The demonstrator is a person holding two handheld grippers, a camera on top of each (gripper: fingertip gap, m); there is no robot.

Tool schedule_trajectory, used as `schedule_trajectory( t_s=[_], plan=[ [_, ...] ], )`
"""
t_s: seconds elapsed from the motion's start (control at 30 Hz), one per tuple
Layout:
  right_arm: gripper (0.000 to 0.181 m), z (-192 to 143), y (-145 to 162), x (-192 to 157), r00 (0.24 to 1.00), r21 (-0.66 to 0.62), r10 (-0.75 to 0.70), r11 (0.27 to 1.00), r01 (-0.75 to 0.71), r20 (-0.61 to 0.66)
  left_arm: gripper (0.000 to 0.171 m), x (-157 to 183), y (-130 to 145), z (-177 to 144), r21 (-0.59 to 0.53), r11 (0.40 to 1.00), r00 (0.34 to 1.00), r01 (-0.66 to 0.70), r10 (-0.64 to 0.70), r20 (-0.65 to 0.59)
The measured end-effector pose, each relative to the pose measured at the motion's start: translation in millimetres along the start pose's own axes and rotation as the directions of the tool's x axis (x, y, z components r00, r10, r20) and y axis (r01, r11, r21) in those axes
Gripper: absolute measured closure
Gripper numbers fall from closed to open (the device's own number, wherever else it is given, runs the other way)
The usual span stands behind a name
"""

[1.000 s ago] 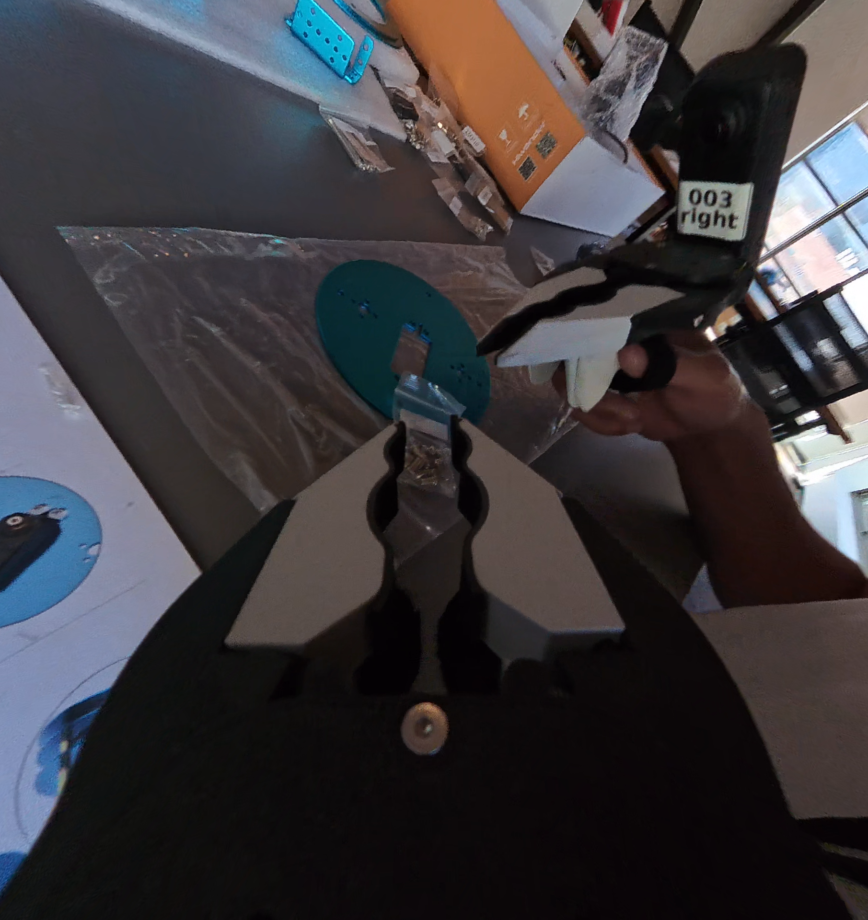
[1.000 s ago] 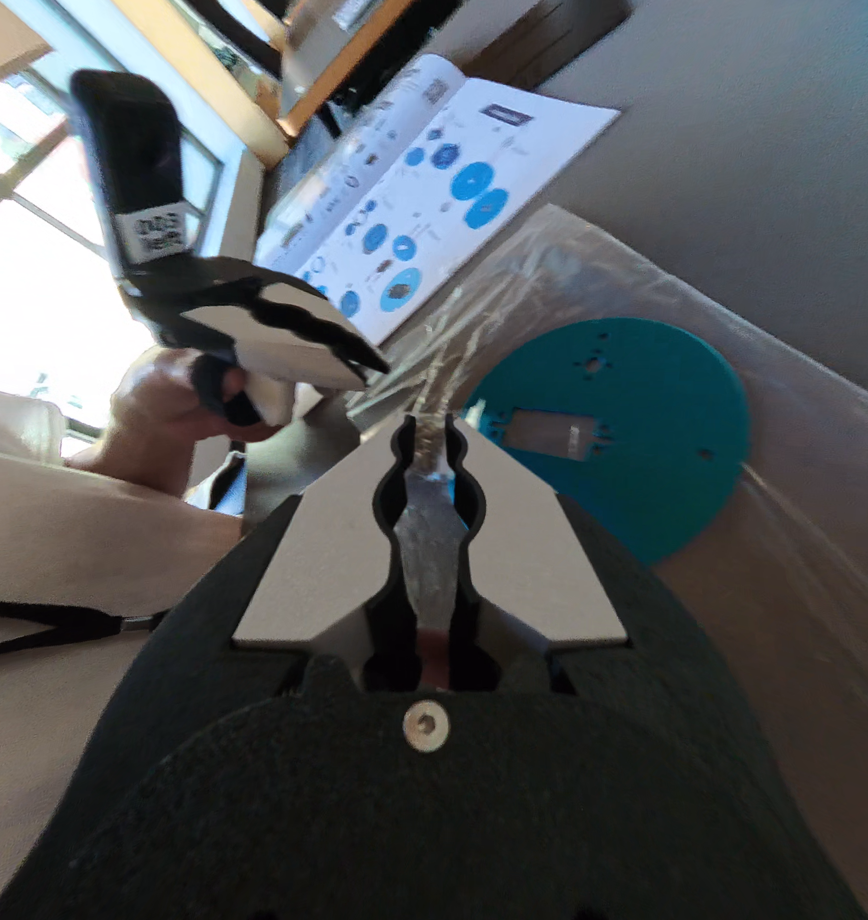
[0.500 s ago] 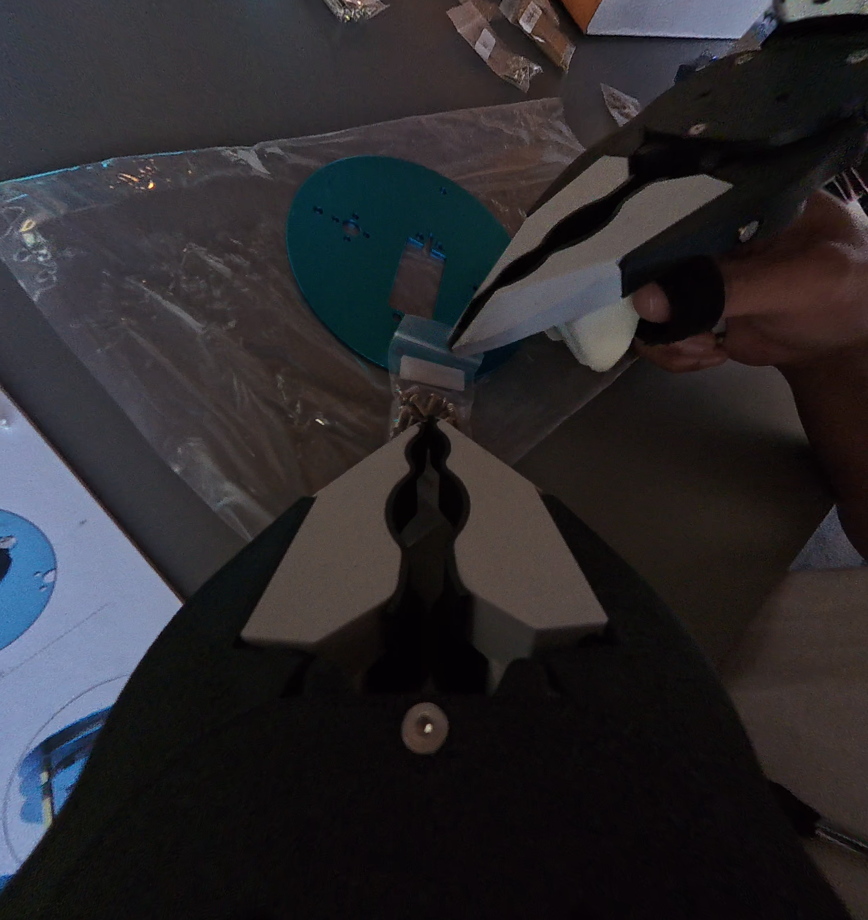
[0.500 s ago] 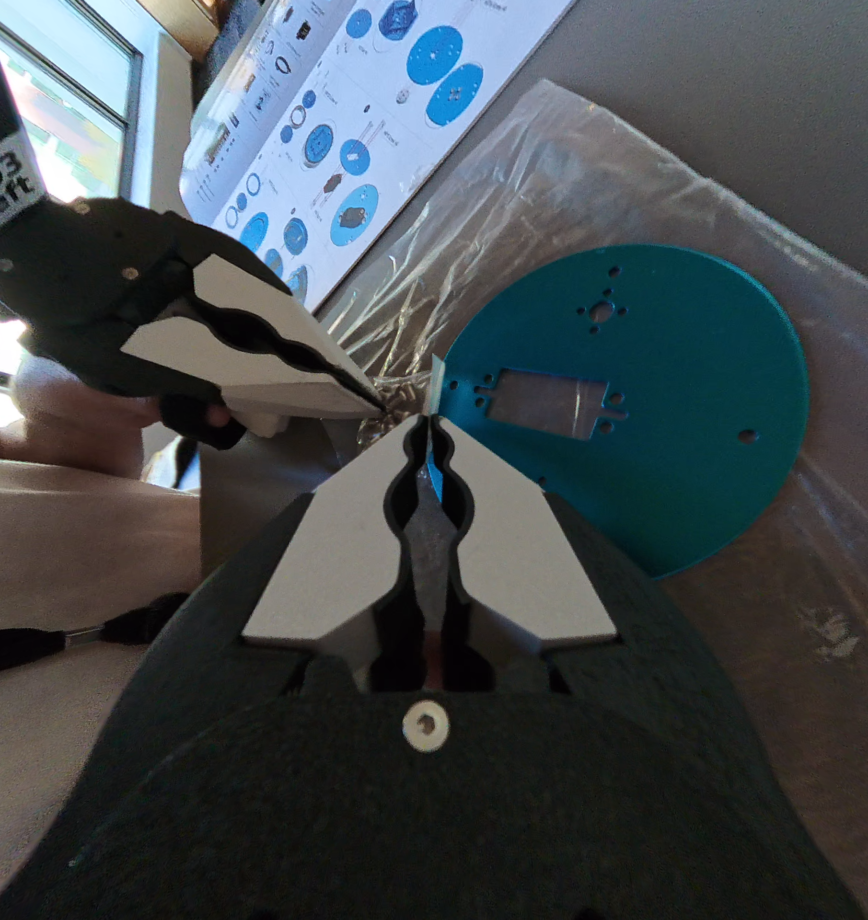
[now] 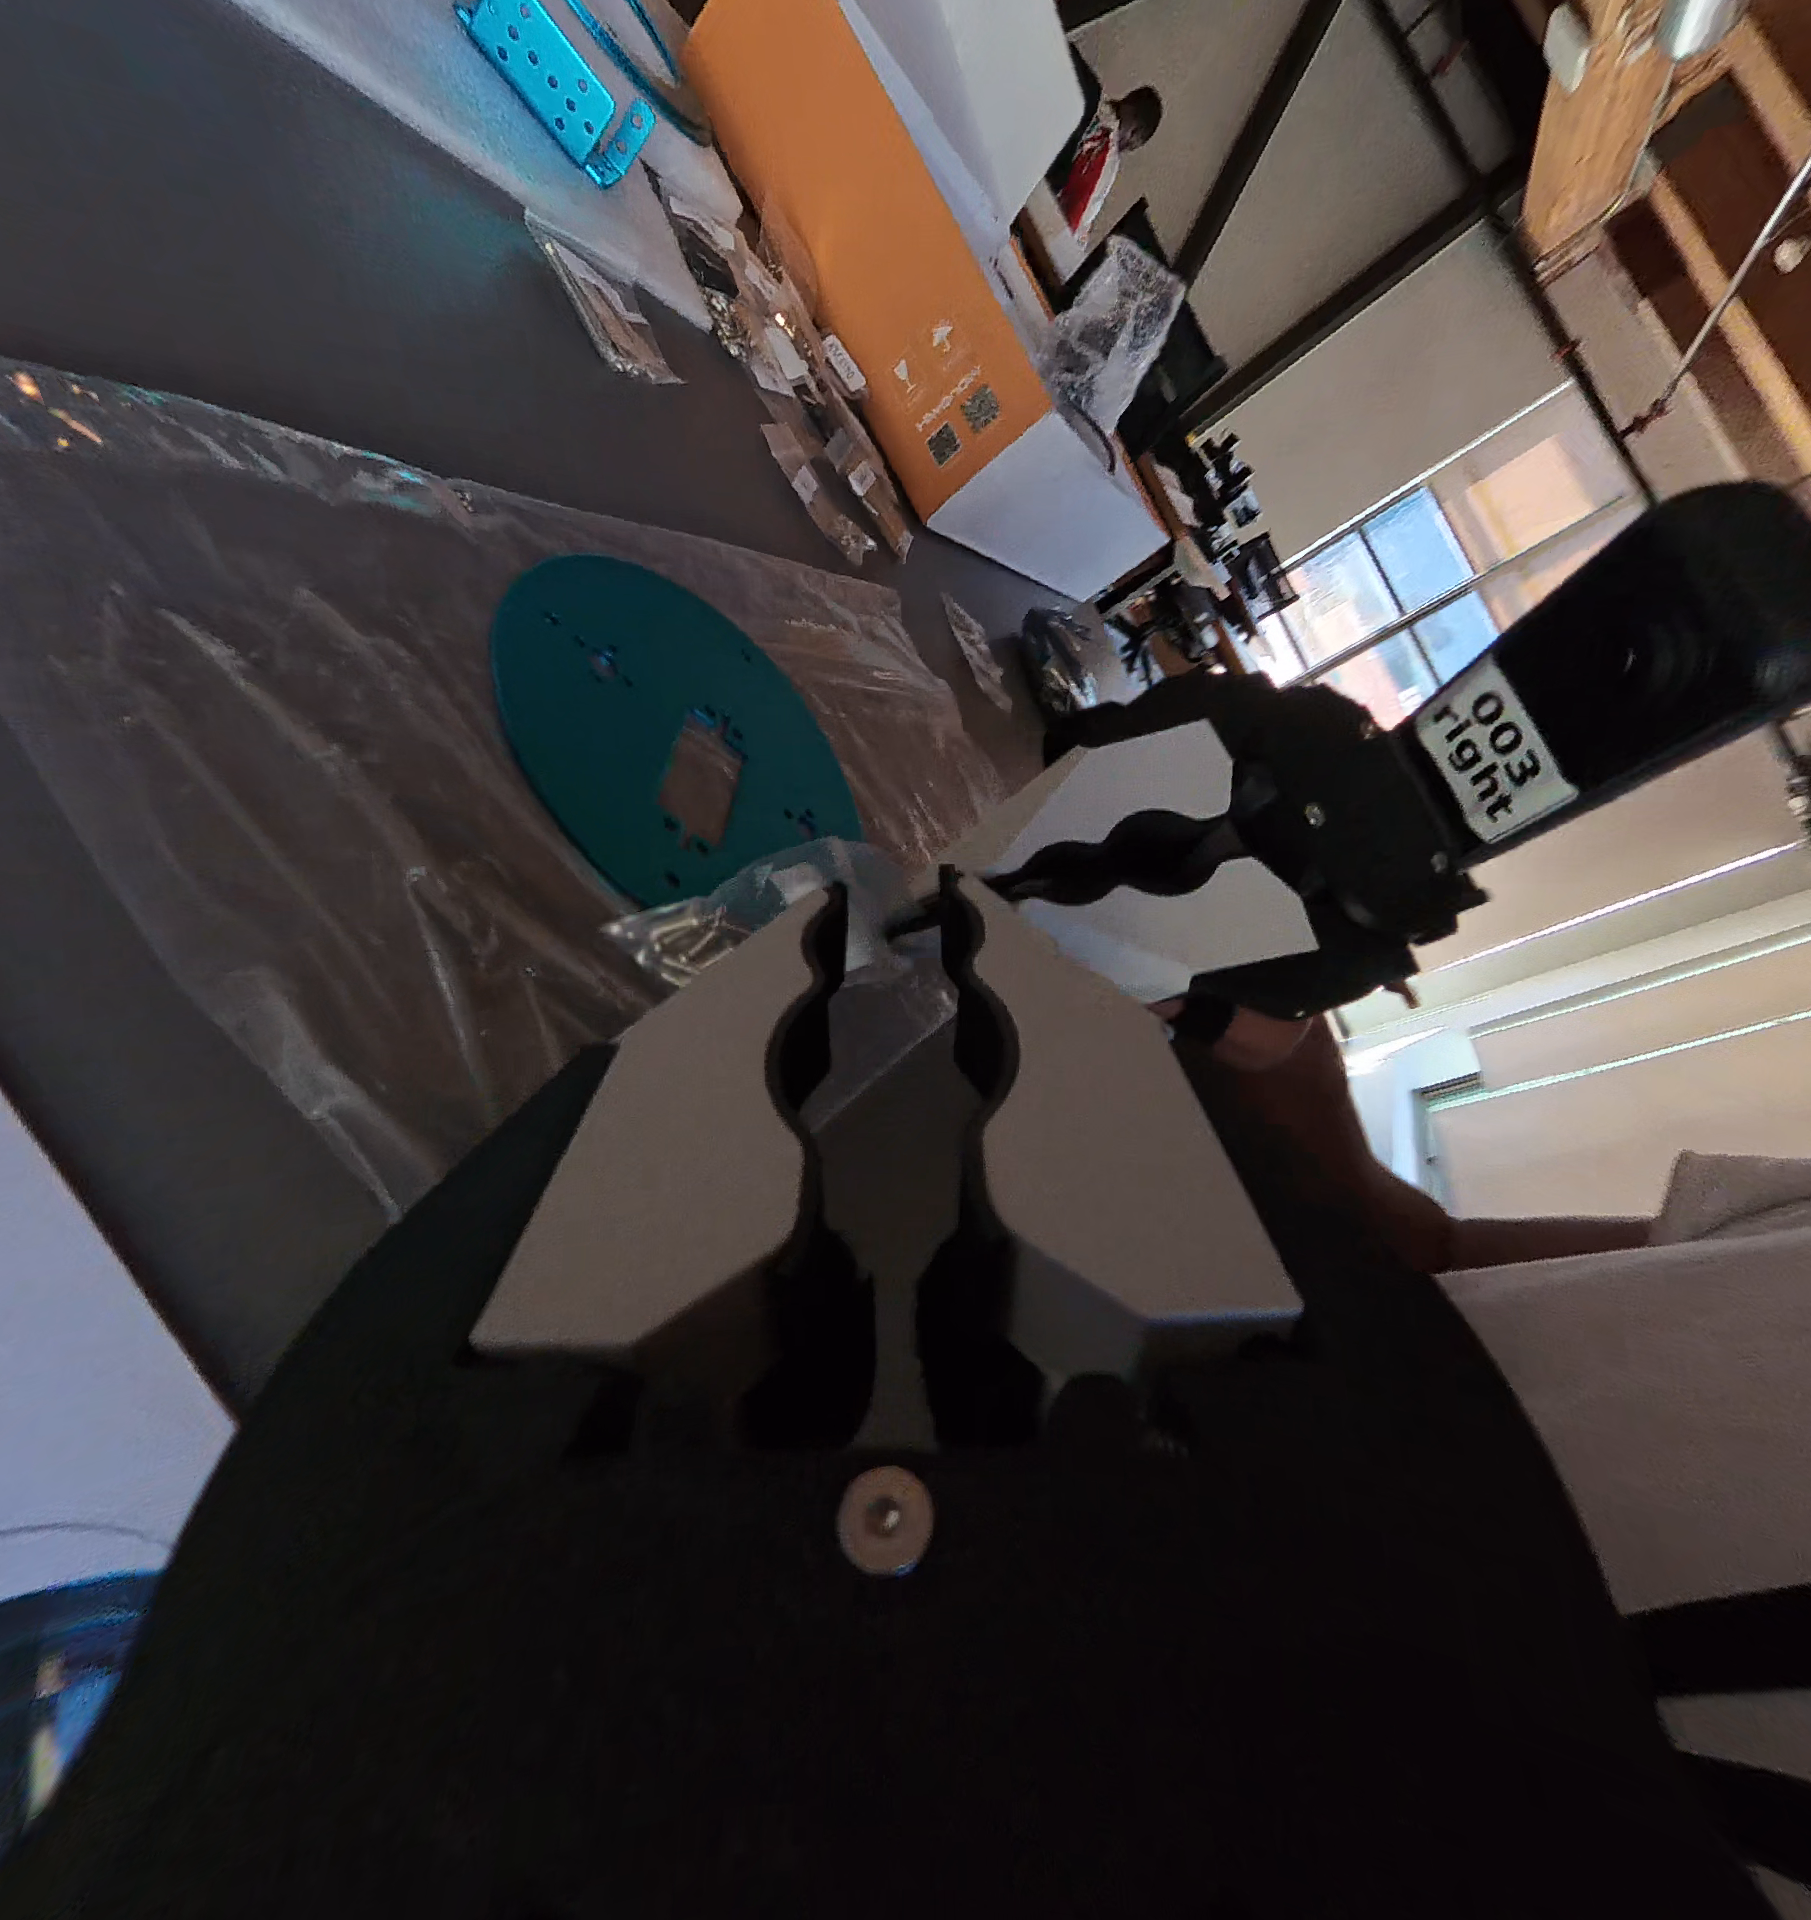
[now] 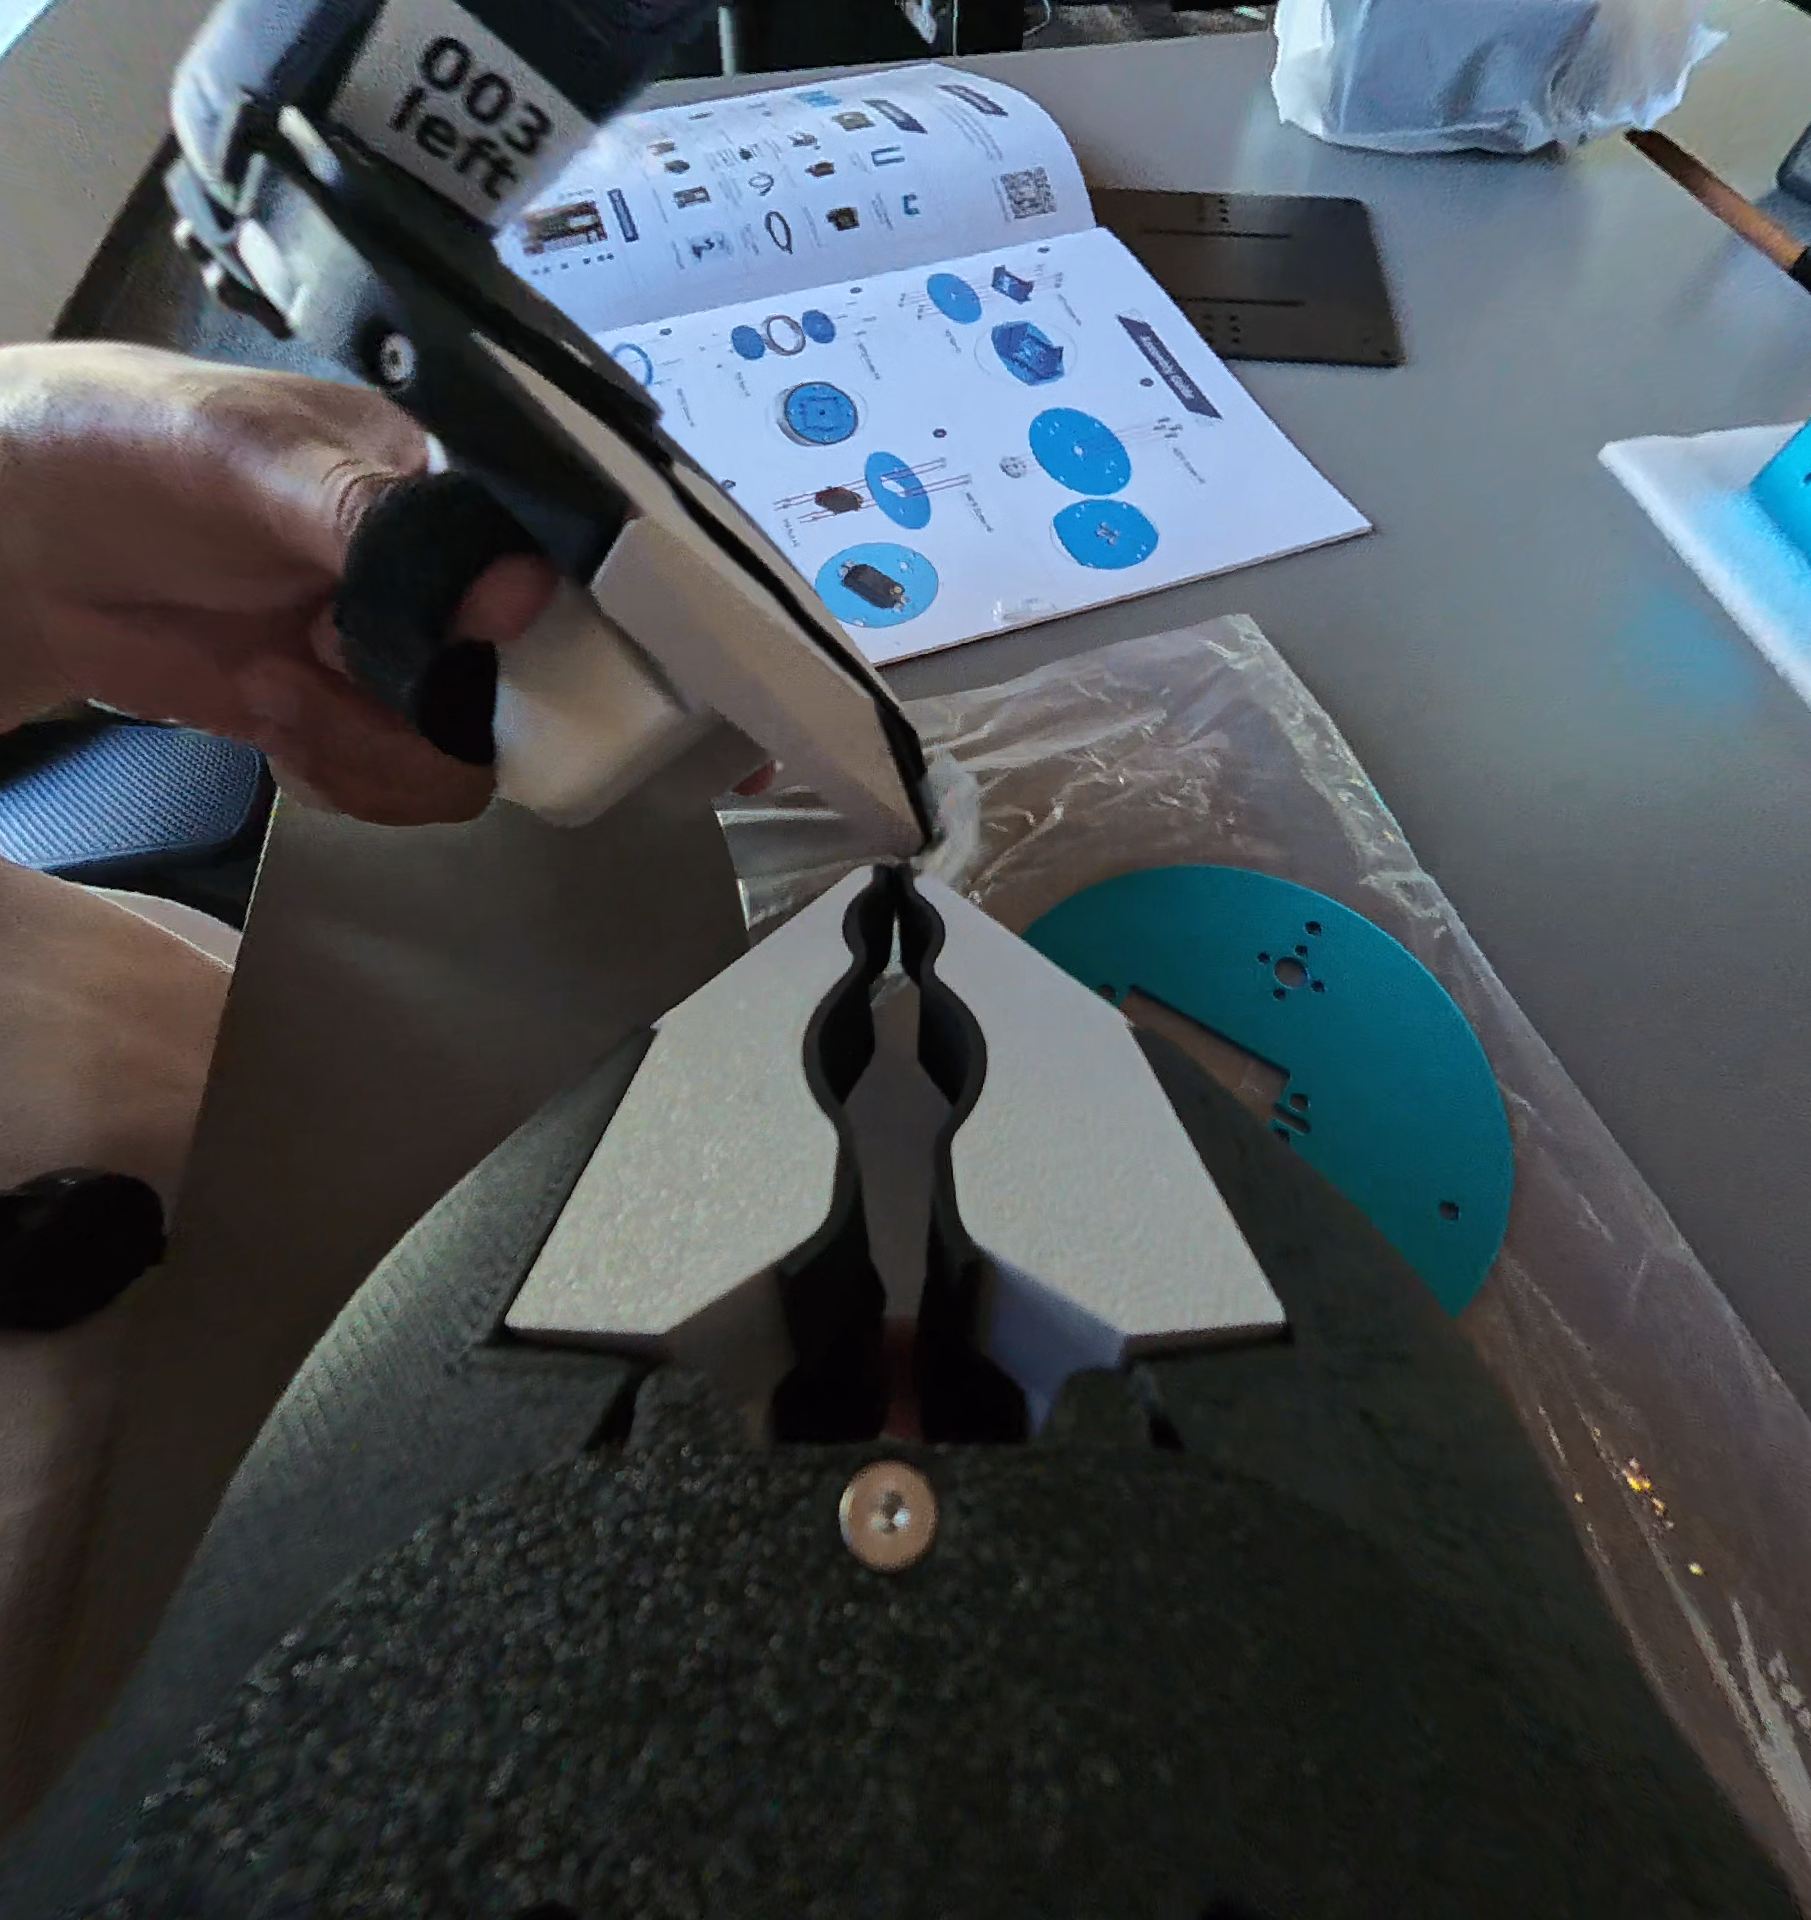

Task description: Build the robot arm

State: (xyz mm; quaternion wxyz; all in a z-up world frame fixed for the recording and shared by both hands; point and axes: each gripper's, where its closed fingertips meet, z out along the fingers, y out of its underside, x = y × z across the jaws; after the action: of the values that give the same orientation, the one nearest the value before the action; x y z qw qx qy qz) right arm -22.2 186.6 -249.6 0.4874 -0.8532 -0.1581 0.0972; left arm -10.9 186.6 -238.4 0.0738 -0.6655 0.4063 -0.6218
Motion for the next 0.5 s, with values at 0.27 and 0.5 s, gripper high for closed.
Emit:
schedule_trajectory(
  t_s=[0.27,0.5],
  plan=[
    [0.179,0,1,-3,0.989,0.020,0.122,0.992,-0.124,0.079,0.171,-2,2,2,-0.006,1.000,1.000,0.020,-0.020,-0.020],
    [0.148,-12,-3,-6,0.852,0.012,0.395,0.905,-0.424,0.344,0.171,17,-4,-3,-0.005,1.000,0.986,-0.014,0.013,-0.168]
  ],
)
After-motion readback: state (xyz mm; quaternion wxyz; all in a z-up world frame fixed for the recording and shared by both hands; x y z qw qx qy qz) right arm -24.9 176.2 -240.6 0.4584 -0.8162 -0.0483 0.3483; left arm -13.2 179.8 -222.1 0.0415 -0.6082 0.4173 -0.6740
